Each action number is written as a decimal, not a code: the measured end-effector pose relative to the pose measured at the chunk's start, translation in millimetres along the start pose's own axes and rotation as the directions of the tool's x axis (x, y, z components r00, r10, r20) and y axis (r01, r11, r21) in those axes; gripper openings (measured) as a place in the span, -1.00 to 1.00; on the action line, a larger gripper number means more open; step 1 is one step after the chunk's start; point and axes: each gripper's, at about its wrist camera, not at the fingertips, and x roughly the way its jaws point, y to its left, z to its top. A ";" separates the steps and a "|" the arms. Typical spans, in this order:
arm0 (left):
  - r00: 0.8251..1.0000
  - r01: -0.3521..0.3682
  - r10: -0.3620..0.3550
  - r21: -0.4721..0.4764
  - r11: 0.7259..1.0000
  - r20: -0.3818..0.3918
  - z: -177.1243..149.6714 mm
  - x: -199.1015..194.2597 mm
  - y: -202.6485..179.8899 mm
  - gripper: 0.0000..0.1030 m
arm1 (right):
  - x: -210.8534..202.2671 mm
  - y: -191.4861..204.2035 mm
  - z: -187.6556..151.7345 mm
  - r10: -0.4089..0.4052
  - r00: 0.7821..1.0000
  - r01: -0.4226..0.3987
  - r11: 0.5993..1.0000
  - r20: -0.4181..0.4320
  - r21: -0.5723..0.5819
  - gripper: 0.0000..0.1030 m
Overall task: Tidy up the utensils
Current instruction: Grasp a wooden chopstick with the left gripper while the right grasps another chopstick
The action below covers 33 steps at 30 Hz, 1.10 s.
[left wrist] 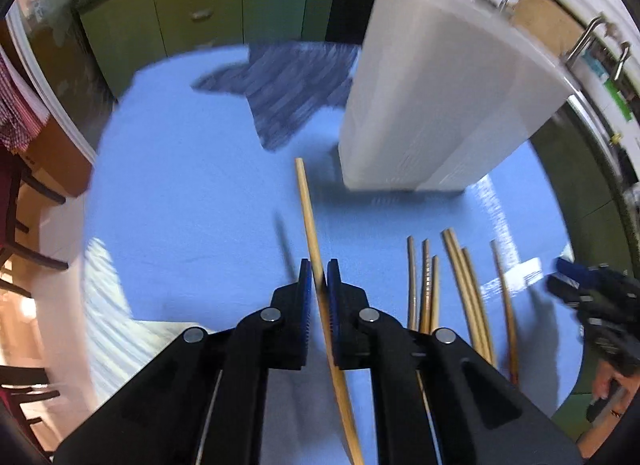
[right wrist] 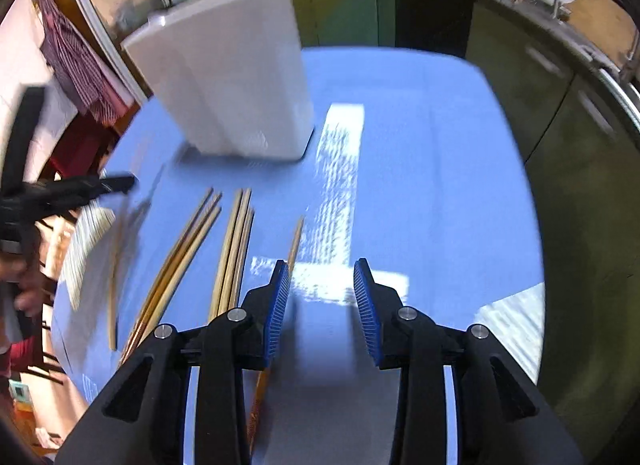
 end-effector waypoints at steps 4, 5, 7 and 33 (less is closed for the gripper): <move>0.991 -0.004 0.001 0.025 1.000 0.133 -7.0 -41.8 7.0 -0.88 | 17.4 9.6 2.4 0.023 0.998 -0.023 1.000 -0.055 -0.009 -0.34; 0.988 0.001 -0.004 0.025 1.000 0.153 -7.9 -49.1 9.0 -0.88 | 22.1 11.7 3.8 0.026 0.997 -0.027 1.000 -0.072 -0.007 -0.34; 0.982 0.011 -0.016 0.030 1.000 0.190 -10.4 -62.2 12.1 -0.88 | 27.5 15.5 5.8 0.015 0.996 -0.017 1.000 -0.091 -0.013 -0.34; 0.943 0.048 -0.078 0.099 0.994 0.324 -51.2 -124.1 18.2 -0.88 | 36.7 46.4 31.9 -0.024 0.991 0.020 0.999 -0.131 -0.026 -0.88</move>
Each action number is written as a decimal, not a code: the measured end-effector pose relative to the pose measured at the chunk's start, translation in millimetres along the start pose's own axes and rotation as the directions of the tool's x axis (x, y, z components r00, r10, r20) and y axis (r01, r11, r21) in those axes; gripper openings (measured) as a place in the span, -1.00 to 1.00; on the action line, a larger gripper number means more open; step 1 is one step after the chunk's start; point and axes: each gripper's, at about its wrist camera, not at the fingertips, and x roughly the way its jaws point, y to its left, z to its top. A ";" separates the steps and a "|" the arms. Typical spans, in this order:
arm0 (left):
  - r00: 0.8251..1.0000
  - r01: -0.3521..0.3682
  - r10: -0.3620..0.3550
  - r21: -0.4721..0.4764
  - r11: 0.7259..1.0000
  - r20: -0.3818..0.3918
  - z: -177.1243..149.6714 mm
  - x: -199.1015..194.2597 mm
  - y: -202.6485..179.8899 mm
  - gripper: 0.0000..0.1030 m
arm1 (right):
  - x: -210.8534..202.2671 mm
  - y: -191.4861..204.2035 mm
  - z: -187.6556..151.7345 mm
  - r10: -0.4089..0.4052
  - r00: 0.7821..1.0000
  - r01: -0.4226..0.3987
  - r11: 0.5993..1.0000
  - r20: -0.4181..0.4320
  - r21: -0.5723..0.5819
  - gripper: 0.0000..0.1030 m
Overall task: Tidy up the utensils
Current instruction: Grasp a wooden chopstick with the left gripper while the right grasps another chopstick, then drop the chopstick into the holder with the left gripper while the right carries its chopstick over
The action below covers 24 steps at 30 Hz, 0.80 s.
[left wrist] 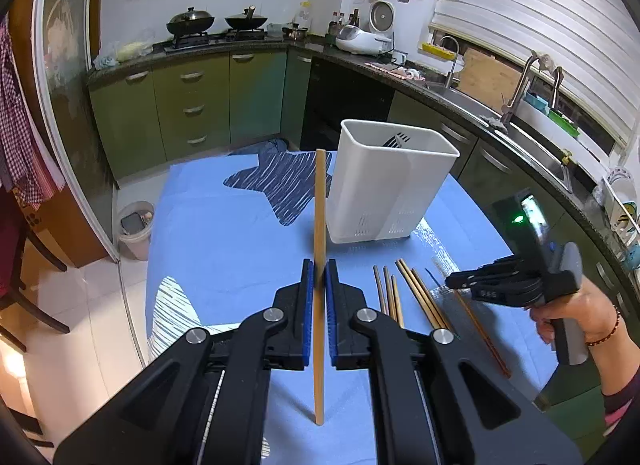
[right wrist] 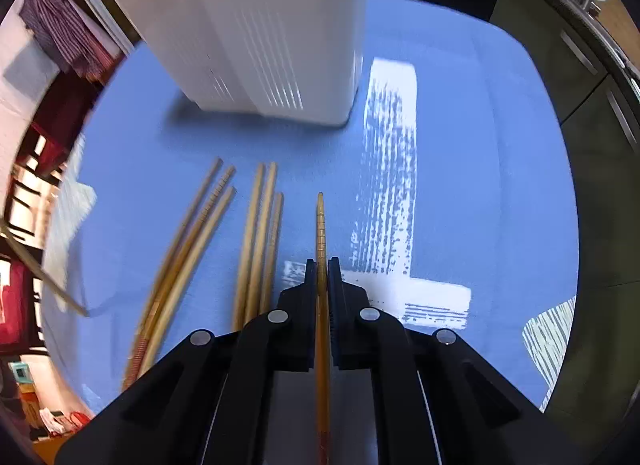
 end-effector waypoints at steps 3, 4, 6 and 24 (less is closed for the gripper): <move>1.000 0.003 -0.004 0.007 1.000 0.009 1.9 -3.3 -1.2 -0.88 | -26.2 -0.1 -0.8 0.011 0.997 -0.010 1.000 0.076 -0.002 -0.88; 1.000 0.004 -0.004 0.010 1.000 0.015 2.4 -4.9 -2.5 -0.88 | -34.6 0.4 -1.8 0.011 0.995 -0.010 1.000 0.101 -0.006 -0.88; 1.000 0.004 -0.005 0.015 1.000 0.021 2.6 -6.6 -4.5 -0.88 | -57.2 0.1 -7.9 0.018 0.986 -0.017 1.000 0.168 -0.007 -0.88; 0.998 0.045 -0.047 0.064 0.997 0.038 24.5 -16.9 -28.1 -0.88 | -169.0 -24.2 -89.5 0.044 0.898 -0.046 0.999 0.437 -0.006 -0.88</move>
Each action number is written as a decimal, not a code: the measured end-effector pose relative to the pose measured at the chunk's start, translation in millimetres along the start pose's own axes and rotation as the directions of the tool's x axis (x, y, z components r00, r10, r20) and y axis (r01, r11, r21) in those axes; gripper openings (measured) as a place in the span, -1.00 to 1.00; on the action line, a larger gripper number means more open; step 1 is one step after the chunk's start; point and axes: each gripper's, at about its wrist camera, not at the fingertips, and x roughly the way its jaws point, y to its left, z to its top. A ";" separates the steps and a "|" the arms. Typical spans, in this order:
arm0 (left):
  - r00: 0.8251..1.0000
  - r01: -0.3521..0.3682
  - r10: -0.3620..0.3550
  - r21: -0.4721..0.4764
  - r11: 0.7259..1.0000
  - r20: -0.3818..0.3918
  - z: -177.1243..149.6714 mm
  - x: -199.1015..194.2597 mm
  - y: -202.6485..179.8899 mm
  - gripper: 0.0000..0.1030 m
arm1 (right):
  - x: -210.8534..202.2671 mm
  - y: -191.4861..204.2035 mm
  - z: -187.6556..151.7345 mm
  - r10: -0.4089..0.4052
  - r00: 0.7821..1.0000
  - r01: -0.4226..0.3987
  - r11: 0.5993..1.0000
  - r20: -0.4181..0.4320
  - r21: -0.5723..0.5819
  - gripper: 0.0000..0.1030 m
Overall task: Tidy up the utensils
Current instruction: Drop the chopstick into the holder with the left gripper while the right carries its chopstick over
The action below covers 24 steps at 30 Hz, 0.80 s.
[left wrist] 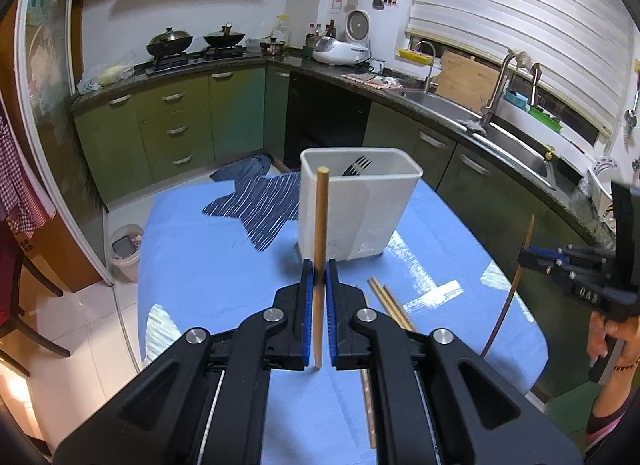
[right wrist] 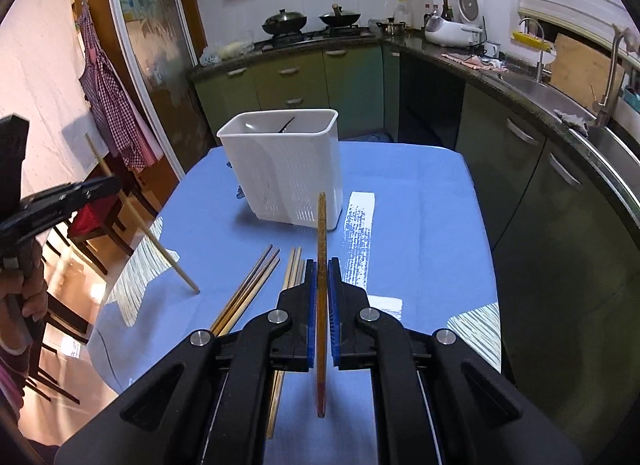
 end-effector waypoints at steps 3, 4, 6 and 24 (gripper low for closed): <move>1.000 0.014 -0.014 0.017 1.000 0.021 19.1 -5.2 -7.9 -0.88 | -2.5 -2.9 -3.0 0.003 1.000 -0.003 1.000 0.004 0.008 -0.88; 0.999 0.017 -0.017 0.021 1.000 0.027 25.1 -5.9 -10.1 -0.88 | -1.1 -3.4 -3.6 0.004 1.000 -0.004 1.000 0.003 0.009 -0.88; 0.998 0.019 -0.021 0.042 0.999 0.054 44.1 -10.3 -16.7 -0.88 | 0.6 -5.7 -5.5 0.008 1.000 -0.008 1.000 0.001 0.014 -0.88; 0.957 -0.095 0.071 0.075 0.993 0.280 156.6 8.5 -46.8 -0.88 | 11.7 -18.2 -13.9 0.028 0.999 -0.027 0.999 -0.018 0.042 -0.88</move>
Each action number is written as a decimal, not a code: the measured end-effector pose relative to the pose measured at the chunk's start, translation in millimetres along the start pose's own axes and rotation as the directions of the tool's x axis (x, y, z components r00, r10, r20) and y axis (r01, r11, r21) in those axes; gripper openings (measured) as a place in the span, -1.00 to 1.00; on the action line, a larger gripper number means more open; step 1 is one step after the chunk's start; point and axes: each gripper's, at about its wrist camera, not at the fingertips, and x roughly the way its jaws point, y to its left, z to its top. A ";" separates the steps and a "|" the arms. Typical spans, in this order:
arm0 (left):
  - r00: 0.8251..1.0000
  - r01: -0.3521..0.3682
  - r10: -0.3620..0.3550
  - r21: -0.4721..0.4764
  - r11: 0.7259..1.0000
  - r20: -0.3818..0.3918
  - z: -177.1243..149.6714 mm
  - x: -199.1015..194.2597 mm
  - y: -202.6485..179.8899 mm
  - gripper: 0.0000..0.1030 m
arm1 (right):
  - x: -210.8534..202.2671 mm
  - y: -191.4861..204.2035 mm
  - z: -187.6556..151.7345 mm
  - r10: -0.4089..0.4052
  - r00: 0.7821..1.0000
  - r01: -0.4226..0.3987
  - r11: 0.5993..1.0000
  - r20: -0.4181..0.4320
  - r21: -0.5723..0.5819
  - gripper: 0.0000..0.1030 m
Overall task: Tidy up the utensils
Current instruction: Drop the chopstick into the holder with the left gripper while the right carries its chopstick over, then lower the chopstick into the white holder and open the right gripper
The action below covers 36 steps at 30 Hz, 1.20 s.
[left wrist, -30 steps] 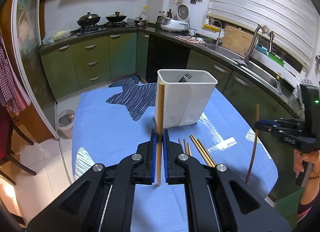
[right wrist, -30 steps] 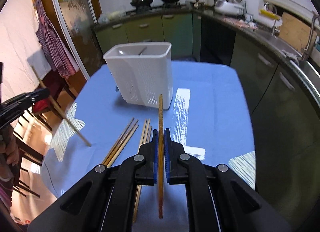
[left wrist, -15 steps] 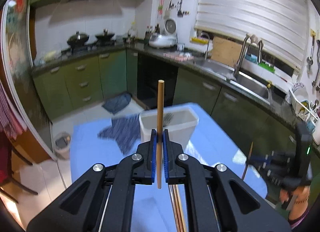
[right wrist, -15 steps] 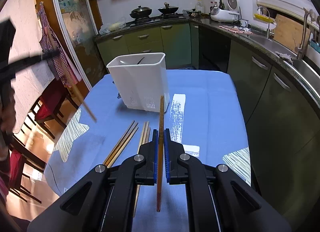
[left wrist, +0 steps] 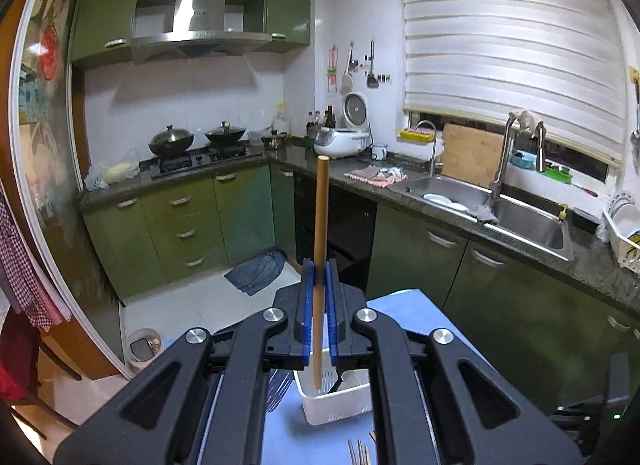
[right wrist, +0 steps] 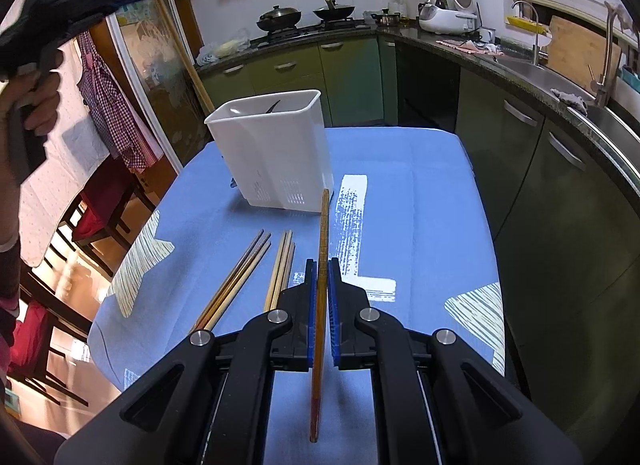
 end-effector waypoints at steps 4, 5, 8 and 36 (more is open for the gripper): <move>0.998 0.006 -0.007 -0.014 1.000 -0.062 -16.0 22.2 3.4 -0.88 | -8.7 2.1 7.6 0.002 1.000 -0.002 1.000 0.026 -0.007 -0.88; 0.997 0.005 -0.006 -0.012 1.000 -0.081 -21.3 27.7 3.4 -0.88 | -11.6 3.2 10.9 0.001 0.999 -0.001 1.000 0.036 -0.010 -0.88; 0.990 -0.001 0.000 -0.005 1.000 -0.138 -38.6 41.9 6.6 -0.88 | -20.7 8.2 23.2 0.003 0.998 -0.002 1.000 0.068 -0.022 -0.88; 0.956 0.063 -0.081 -0.075 0.995 -0.281 -121.3 -10.1 48.0 -0.35 | 22.6 32.9 246.1 -0.043 0.976 0.032 0.998 0.211 0.054 -0.88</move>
